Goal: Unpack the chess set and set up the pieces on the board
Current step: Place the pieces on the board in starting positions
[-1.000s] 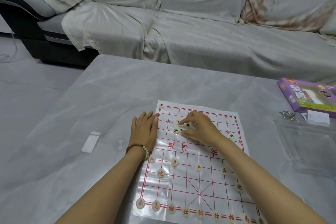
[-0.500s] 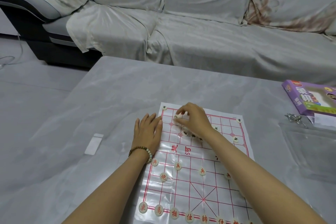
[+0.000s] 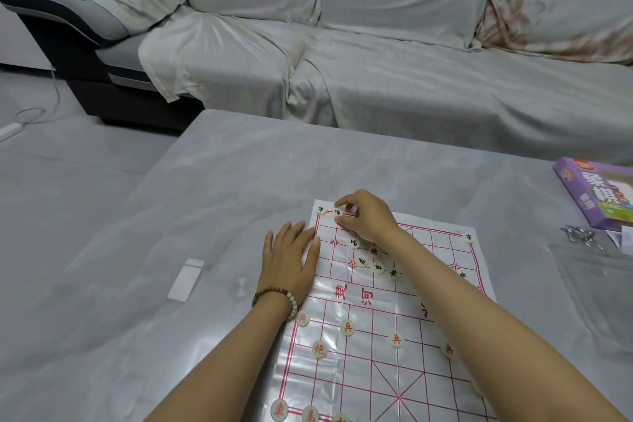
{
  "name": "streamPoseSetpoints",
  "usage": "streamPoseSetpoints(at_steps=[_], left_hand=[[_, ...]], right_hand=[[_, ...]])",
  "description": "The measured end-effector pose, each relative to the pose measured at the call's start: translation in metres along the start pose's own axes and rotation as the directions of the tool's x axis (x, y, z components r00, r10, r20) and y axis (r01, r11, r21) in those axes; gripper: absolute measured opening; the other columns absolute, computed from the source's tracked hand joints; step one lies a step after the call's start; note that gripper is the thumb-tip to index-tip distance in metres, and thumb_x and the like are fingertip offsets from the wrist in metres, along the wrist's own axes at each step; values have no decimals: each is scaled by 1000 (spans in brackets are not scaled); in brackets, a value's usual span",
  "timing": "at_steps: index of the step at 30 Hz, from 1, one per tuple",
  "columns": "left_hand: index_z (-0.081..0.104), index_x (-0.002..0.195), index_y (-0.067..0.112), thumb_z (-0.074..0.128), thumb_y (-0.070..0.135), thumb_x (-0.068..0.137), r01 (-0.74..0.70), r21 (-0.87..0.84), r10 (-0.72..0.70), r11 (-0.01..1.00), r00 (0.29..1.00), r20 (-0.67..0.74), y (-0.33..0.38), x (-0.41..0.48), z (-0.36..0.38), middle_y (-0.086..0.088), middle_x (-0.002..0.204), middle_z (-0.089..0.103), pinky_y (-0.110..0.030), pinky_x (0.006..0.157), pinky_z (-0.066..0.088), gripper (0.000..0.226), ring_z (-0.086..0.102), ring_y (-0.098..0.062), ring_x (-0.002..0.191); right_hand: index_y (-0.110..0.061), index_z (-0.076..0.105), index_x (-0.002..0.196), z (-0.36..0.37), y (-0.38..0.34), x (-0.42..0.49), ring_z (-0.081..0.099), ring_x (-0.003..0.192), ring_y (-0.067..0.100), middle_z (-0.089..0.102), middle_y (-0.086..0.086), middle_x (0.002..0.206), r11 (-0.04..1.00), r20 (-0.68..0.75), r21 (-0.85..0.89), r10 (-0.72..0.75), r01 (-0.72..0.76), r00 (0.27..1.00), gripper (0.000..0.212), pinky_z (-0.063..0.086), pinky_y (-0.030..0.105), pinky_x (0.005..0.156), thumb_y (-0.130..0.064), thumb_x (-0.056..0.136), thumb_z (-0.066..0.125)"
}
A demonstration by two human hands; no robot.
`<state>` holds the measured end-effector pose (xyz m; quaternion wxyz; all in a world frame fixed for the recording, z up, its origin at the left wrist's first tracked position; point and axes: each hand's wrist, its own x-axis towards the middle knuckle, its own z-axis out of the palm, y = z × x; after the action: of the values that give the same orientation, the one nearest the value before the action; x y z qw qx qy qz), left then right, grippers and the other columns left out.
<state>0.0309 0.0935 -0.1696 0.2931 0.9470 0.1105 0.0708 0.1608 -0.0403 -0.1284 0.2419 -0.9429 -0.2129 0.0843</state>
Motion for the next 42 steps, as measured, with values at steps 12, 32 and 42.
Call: streamPoseSetpoints(at_steps=[12,32,42], left_hand=[[40,137,28,10,53,90,2,-2,-2,1000,1000,6,1,-1,-1,8,149,31,-34,118,-4,61,15,-11,142],[41,137,28,9,54,87,-10,9,10,1000,1000,4,2,-3,-3,6,149,31,-36,118,-2,65,15,-13,142],[26,145,21,20,60,84,-15,-175,7,985,999,-42,17,1,-11,0,151,27,-39,118,6,72,19,-18,141]], right_hand=[[-20,69,99,7,-1,-1,57,95,15,61,-2,99,995,-107,88,50,-41,993,22,44,36,93,-33,82,70],[-28,69,104,-12,16,-51,54,107,12,62,-9,111,989,35,-123,-80,84,996,27,34,32,97,-38,80,72],[-23,71,98,-56,49,-74,56,95,4,64,-13,97,957,-107,288,63,-30,992,20,44,23,89,-29,80,74]])
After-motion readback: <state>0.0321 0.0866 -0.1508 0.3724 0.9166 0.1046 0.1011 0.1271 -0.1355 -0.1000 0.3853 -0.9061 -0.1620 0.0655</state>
